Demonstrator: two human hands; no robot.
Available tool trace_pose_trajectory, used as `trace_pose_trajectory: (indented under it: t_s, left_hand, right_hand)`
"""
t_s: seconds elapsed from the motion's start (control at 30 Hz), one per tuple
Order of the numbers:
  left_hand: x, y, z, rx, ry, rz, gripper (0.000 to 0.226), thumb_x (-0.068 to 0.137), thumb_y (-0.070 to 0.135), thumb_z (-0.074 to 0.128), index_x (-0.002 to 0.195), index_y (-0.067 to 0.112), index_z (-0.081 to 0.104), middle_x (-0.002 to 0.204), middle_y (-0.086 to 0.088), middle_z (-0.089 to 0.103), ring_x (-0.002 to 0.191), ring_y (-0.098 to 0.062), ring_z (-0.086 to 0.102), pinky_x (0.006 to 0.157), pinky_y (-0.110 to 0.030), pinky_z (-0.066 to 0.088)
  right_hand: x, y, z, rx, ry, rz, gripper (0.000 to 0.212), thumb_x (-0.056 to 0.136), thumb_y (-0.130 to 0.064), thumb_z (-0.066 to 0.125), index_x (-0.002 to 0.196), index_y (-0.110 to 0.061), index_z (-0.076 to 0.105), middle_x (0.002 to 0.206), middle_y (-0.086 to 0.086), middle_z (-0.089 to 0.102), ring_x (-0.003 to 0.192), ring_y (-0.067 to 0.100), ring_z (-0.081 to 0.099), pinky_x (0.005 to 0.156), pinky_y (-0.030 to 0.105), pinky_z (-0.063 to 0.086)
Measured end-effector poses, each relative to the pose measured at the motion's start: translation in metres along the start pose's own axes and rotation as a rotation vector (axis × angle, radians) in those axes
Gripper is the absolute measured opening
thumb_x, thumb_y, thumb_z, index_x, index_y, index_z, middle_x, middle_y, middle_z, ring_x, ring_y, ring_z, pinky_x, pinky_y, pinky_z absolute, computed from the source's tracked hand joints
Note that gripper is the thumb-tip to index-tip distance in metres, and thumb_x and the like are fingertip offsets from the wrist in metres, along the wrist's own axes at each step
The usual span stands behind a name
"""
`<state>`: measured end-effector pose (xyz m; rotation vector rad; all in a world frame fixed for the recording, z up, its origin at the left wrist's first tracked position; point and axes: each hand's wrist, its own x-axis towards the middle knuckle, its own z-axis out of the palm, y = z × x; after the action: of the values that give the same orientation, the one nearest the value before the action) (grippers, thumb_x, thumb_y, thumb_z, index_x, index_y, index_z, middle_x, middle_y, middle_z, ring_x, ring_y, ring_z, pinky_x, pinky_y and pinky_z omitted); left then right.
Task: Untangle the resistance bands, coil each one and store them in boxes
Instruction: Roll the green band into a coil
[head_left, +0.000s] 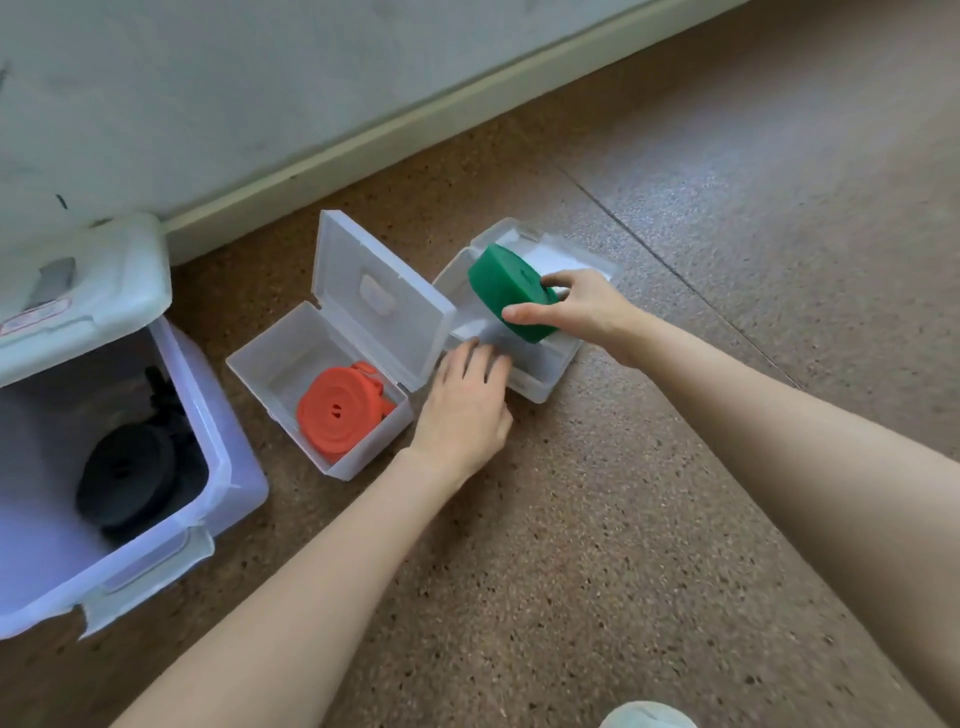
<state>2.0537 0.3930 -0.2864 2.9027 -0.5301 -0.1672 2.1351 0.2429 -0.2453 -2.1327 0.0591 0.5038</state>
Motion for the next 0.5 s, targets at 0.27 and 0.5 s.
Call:
trace_pose_trajectory:
  t_s: [0.27, 0.5]
  left_hand:
    - [-0.014, -0.006, 0.0, 0.01, 0.009, 0.03, 0.065, 0.09, 0.005, 0.048, 0.147, 0.009, 0.017, 0.155, -0.013, 0.013, 0.145, -0.024, 0.011, 0.112, -0.029, 0.023]
    - [-0.018, -0.011, 0.001, 0.082, 0.02, 0.049, 0.063, 0.09, 0.005, 0.041, 0.148, 0.01, 0.015, 0.154, -0.012, 0.016, 0.143, -0.022, 0.016, 0.115, -0.028, 0.015]
  right_hand:
    - [0.004, 0.005, 0.009, -0.343, 0.004, -0.063, 0.072, 0.067, -0.043, 0.08, 0.122, -0.008, 0.051, 0.11, 0.004, 0.056, 0.095, 0.016, 0.047, 0.079, 0.026, 0.041]
    - [0.004, 0.018, 0.056, -0.838, 0.244, -0.005, 0.076, 0.072, -0.051, 0.071, 0.124, -0.009, 0.036, 0.124, 0.022, 0.043, 0.116, 0.04, 0.042, 0.097, 0.044, 0.035]
